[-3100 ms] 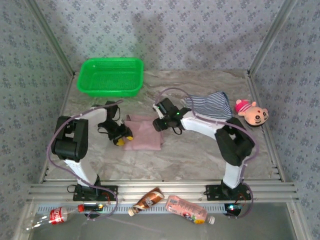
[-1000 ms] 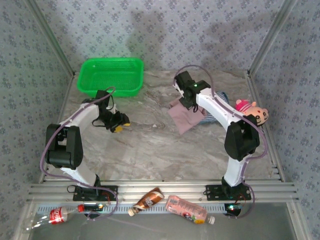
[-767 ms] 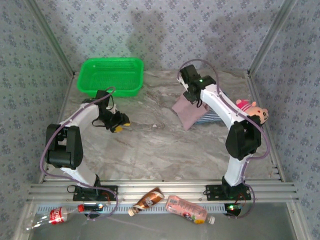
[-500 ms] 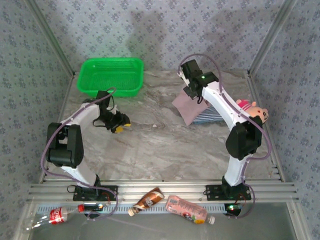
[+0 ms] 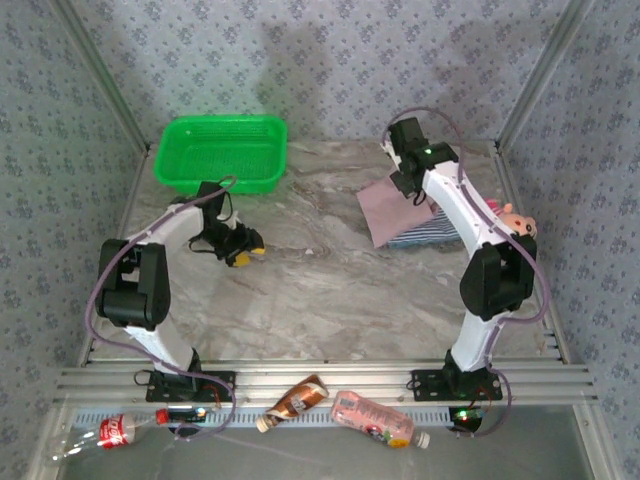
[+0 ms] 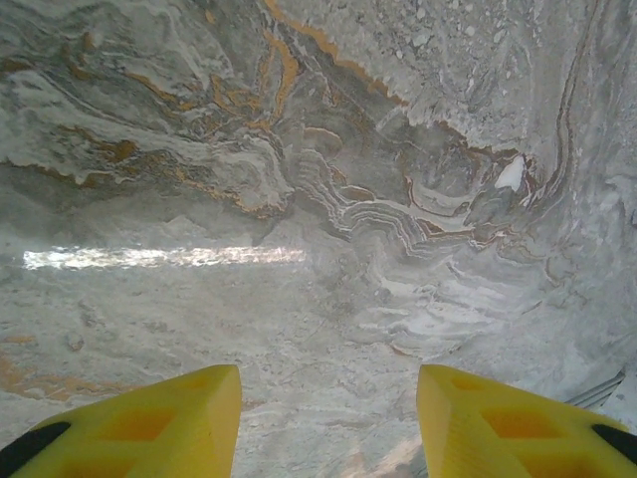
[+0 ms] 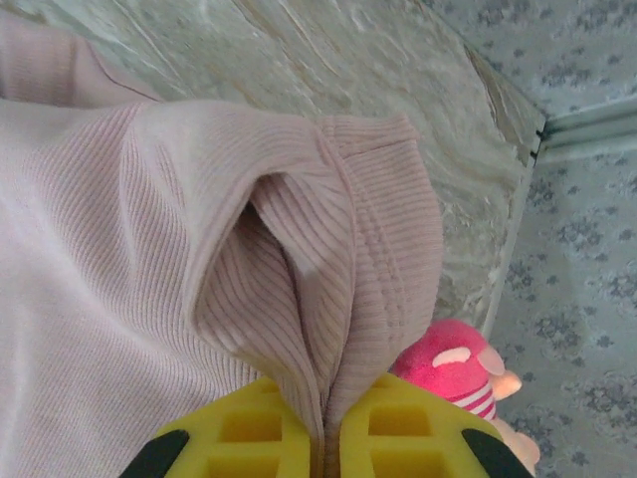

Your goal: Fold and stack the tank tops

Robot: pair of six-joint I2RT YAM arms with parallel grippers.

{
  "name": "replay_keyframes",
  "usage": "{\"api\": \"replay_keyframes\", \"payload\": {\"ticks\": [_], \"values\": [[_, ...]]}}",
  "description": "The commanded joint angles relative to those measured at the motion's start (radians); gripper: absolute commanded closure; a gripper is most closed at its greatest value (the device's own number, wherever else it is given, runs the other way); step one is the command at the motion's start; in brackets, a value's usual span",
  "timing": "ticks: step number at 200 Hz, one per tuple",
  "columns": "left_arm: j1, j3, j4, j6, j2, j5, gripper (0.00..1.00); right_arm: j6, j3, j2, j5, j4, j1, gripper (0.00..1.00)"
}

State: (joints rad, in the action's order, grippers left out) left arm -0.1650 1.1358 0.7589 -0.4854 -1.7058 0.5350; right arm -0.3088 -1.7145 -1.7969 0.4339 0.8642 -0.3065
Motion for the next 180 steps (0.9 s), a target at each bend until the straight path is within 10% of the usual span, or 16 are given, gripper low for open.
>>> {"api": "replay_keyframes", "payload": {"ticks": [1,83,140,180], "values": [[-0.008,0.030,0.020,0.022,-0.013,0.020,0.50,-0.006,0.065,0.025,-0.044,-0.056,0.064,0.96],[-0.037,0.060,0.039,0.022,-0.043,0.008,0.50,-0.012,0.256,-0.061,-0.164,-0.306,0.245,0.83],[-0.043,0.091,0.137,0.069,0.049,-0.123,0.49,0.026,0.201,-0.044,-0.146,-0.293,0.275,0.46],[0.028,0.001,0.103,0.145,0.247,-0.261,0.28,0.160,0.364,0.187,-0.411,-0.384,0.261,0.31]]}}
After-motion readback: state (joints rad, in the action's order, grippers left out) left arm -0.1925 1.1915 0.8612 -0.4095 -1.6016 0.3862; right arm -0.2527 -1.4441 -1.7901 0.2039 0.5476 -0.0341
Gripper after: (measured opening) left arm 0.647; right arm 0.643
